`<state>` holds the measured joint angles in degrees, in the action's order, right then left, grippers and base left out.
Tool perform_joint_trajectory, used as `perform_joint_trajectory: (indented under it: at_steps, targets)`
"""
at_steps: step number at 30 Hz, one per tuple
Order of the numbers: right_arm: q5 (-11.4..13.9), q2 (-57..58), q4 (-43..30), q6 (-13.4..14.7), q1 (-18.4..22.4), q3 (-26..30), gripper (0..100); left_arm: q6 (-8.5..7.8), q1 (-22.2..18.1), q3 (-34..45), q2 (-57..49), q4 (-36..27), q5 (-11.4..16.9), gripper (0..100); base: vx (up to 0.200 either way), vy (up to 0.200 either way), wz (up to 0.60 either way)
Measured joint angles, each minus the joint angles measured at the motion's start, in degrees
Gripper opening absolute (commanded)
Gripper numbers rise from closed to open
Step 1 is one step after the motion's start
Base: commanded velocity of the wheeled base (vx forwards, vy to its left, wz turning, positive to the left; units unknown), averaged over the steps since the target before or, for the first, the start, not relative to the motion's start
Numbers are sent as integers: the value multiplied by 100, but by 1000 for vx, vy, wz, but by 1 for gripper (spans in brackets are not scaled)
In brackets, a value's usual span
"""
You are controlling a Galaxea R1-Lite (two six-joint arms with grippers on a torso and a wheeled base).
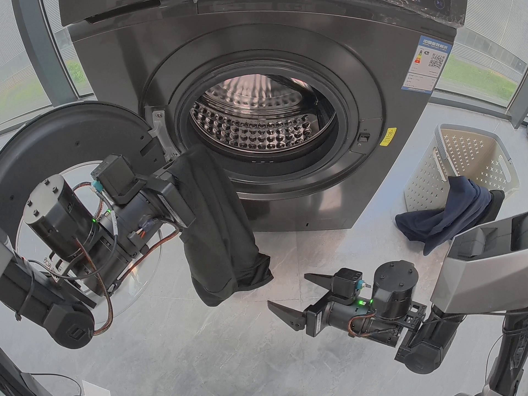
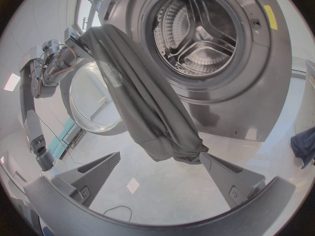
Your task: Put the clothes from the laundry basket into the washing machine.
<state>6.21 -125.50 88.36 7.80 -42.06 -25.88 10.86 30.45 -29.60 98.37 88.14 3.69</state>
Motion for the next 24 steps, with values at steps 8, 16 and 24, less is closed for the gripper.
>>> perform_joint_trajectory:
  at_steps: [8,16,24]
  targets:
    - [0,95,-6,62,-586,-623,100,-13,-5,-57,111,21,-113,0,0,0,0]
    - [-44,-82,-99,207,-1003,-1467,100,-16,-5,-113,185,43,-204,0,0,0,0]
    - [-106,-603,-334,185,-976,-2285,100,-16,-2,-122,199,44,-204,0,0,0,0]
